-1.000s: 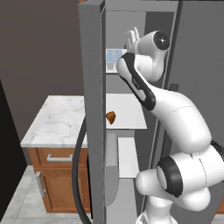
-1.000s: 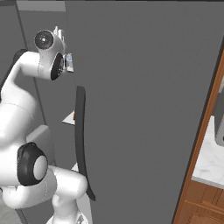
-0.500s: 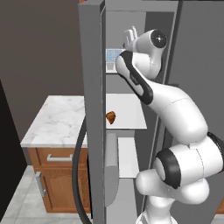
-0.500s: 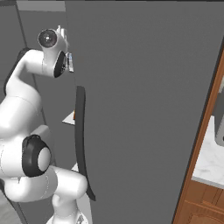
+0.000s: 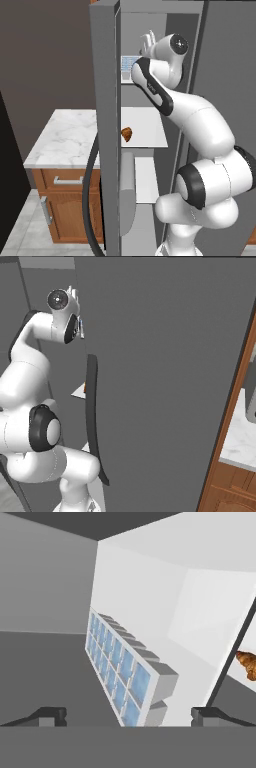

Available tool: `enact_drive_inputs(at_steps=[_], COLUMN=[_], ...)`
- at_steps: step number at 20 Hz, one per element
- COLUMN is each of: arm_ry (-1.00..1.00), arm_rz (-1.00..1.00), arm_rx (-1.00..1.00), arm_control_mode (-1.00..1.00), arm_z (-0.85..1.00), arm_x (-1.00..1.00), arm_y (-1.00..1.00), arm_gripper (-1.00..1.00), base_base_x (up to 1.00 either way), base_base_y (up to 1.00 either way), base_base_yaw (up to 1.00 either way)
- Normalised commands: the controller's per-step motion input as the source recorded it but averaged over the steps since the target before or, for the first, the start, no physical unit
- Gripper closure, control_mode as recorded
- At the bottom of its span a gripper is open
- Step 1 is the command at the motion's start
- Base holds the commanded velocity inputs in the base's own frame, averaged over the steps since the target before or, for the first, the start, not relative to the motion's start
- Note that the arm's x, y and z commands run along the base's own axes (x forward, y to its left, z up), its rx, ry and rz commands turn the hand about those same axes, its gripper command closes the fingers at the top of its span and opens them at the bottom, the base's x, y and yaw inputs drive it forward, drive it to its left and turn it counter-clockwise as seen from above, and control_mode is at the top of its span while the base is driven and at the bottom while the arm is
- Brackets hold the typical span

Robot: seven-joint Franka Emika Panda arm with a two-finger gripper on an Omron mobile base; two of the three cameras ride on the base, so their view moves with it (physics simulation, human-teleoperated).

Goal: Open the freezer door, pick up the ice cube tray from the freezer, and place it on the dining counter.

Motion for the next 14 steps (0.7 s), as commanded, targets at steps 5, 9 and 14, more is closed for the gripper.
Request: enact_drive_inputs(at_steps=[5,9,14], arm_ry=[0.0,0.0,0.0], arm_rz=[0.0,0.0,0.0], arm_rx=[0.0,0.0,0.0], arm_control_mode=[-1.0,-1.0,-1.0], arm_z=[-0.2,-0.17,-0.1], arm_x=[0.06,0.05,0.07], arm_y=[0.0,0.0,0.0], arm_gripper=[-1.0,-1.0,-1.0], base_base_x=[0.0,0.0,0.0], base_base_y=[0.0,0.0,0.0], base_base_yaw=[0.0,0.0,0.0])
